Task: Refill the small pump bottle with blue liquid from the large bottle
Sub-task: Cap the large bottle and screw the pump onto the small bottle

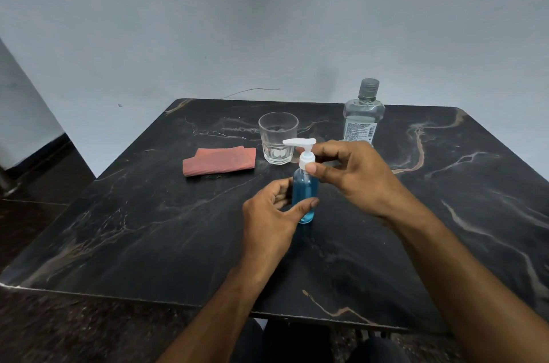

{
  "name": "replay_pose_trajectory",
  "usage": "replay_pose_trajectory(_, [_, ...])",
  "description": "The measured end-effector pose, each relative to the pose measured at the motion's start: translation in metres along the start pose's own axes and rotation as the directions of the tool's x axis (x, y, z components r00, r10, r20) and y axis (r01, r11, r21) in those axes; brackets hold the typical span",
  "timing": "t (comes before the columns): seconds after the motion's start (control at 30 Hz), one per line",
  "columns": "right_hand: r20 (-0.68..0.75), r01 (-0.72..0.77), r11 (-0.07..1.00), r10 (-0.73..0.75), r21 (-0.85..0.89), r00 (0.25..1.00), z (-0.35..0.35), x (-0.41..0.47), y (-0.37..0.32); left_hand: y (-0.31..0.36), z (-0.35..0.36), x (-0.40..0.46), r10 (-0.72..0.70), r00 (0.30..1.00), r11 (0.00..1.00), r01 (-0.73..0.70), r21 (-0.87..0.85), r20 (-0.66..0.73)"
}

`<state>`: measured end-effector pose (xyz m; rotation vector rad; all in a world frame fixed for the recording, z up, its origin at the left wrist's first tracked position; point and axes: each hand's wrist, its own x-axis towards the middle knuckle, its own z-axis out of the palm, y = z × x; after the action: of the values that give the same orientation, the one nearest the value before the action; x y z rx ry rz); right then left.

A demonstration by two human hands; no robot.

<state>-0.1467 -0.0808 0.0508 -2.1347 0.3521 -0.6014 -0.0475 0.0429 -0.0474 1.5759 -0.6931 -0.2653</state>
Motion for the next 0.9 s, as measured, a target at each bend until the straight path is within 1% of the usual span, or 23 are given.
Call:
replay_pose_trajectory(0.17, [0.041,-0.006,1.000,0.006,-0.006,0.999,-0.003,0.001,-0.002,0.000,0.000,-0.001,-0.001,1.000,1.000,0.001,-0.003,0.005])
replay_pose_trajectory(0.3, [0.024,0.003,0.999,-0.001,-0.051,1.000,-0.001,-0.001,0.004,-0.001,0.000,0.000,-0.009,1.000,1.000,0.009,-0.010,0.001])
replay_pose_trajectory(0.47, [-0.108,-0.032,0.992,0.046,0.123,0.993,0.010,-0.005,0.009,0.000,-0.001,-0.001,-0.004,1.000,1.000,0.004,-0.015,-0.003])
replay_pose_trajectory(0.6, [-0.225,-0.048,0.987,0.082,0.152,0.971,0.021,-0.005,0.011,-0.001,0.000,0.000,-0.014,1.000,0.999,0.014,-0.030,-0.003])
replay_pose_trajectory(0.67, [-0.251,-0.054,0.989,0.088,0.138,0.964,0.024,-0.005,0.010,-0.001,0.000,0.000,-0.010,1.000,1.000,0.010,-0.028,0.001])
replay_pose_trajectory(0.77, [-0.185,-0.076,0.987,0.103,0.145,0.977,0.021,-0.004,0.011,-0.003,0.000,0.001,-0.012,1.000,0.999,0.012,-0.044,0.005])
replay_pose_trajectory(0.83, [-0.150,-0.037,0.986,0.062,0.162,0.987,0.019,-0.006,0.012,-0.002,0.000,0.001,-0.012,1.000,0.999,0.012,-0.043,0.010])
replay_pose_trajectory(0.9, [-0.167,0.028,0.991,-0.005,0.133,0.986,0.016,-0.007,0.012,-0.001,0.000,0.001,-0.019,1.000,0.998,0.019,-0.057,0.007])
